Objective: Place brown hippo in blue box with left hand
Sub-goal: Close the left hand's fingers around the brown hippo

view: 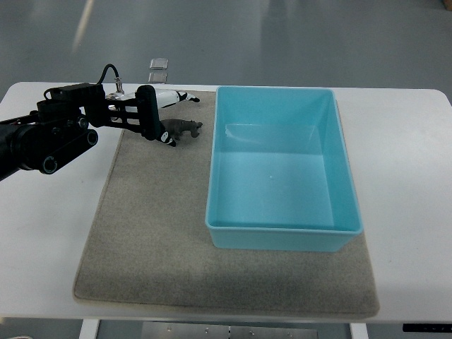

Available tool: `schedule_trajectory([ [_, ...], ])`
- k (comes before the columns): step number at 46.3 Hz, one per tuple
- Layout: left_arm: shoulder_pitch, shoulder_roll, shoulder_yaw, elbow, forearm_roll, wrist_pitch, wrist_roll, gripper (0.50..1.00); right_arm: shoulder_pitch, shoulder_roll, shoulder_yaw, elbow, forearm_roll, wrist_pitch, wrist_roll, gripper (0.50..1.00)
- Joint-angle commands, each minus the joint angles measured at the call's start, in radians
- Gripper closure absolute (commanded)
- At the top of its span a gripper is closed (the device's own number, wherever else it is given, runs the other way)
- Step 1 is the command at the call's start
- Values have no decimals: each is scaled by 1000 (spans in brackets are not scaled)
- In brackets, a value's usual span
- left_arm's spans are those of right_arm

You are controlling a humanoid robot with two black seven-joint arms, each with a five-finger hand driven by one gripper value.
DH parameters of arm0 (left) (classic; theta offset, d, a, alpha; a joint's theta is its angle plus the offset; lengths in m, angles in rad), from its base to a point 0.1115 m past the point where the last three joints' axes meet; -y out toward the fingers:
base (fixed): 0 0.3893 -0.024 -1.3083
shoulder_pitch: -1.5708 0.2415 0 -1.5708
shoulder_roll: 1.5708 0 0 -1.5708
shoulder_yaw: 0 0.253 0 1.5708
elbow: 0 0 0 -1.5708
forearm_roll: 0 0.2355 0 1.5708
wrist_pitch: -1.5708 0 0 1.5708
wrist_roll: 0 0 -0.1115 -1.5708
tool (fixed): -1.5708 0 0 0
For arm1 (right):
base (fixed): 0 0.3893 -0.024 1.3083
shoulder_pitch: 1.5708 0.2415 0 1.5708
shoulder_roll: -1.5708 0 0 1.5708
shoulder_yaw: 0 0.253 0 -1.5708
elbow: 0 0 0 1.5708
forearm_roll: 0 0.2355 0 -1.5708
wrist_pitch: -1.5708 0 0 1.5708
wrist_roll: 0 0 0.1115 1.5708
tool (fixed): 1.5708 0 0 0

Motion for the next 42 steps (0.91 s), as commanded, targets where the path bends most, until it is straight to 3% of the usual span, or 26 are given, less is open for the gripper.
schedule_trajectory([
  [1, 1, -2, 0, 1, 11, 3, -1, 525, 0, 0, 0, 0, 0, 0, 0, 564],
  [9, 3, -8, 2, 7, 31, 55, 0, 564, 0, 0, 0, 0, 0, 0, 0, 564],
  [16, 3, -8, 3, 10, 29, 55, 0, 628, 0, 0, 0, 0, 0, 0, 0, 564],
  [22, 4, -8, 3, 10, 28, 52, 0, 639, 0, 0, 0, 0, 0, 0, 0, 564],
  [28, 5, -9, 2, 10, 28, 47, 0, 684, 0, 0, 0, 0, 0, 0, 0, 564],
  [33, 3, -8, 3, 10, 28, 47, 0, 789, 0, 0, 0, 0, 0, 0, 0, 564],
  [38, 1, -8, 3, 10, 28, 49, 0, 838, 0, 0, 0, 0, 0, 0, 0, 564],
  [42, 1, -8, 3, 10, 29, 47, 0, 924, 0, 0, 0, 0, 0, 0, 0, 564],
])
